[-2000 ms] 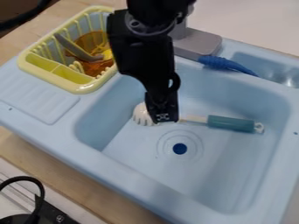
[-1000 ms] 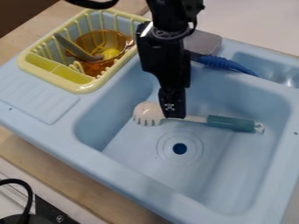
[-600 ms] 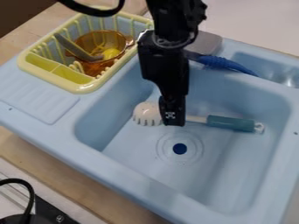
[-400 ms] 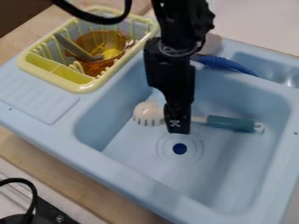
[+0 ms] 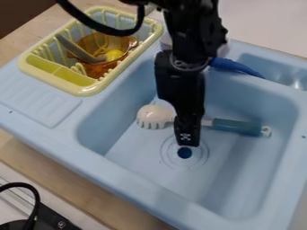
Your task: Moved the spaghetti spoon from the sink to the left side of the sink sideways
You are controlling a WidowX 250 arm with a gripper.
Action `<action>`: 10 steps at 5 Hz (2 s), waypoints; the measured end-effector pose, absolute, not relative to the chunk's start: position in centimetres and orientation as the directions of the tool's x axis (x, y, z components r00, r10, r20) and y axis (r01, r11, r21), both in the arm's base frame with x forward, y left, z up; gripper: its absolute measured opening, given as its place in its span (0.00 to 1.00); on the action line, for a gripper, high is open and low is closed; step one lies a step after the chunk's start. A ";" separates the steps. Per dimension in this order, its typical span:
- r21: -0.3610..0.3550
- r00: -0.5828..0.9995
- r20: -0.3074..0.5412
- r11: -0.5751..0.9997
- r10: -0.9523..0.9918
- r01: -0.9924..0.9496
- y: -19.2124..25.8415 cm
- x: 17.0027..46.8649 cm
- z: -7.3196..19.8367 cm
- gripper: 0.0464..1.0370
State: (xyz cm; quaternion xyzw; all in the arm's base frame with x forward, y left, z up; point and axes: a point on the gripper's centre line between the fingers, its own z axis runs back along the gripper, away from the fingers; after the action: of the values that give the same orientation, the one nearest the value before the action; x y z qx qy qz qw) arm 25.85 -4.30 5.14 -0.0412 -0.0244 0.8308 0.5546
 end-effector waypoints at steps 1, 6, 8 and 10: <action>-0.077 -0.403 -0.061 -0.407 0.913 -0.910 -4.4 25.7 4.9 0.96; -0.082 -0.329 -0.064 -0.333 0.942 -0.939 -4.7 24.3 4.5 0.08; -0.053 -0.269 0.005 -0.268 0.963 -0.962 -5.5 22.1 6.0 0.07; -0.079 -0.165 0.068 -0.160 0.984 -0.984 -5.0 23.0 8.9 0.07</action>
State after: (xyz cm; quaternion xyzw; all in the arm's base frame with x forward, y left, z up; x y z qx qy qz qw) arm 22.99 -4.95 8.92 0.0004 -0.0520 0.7614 0.6461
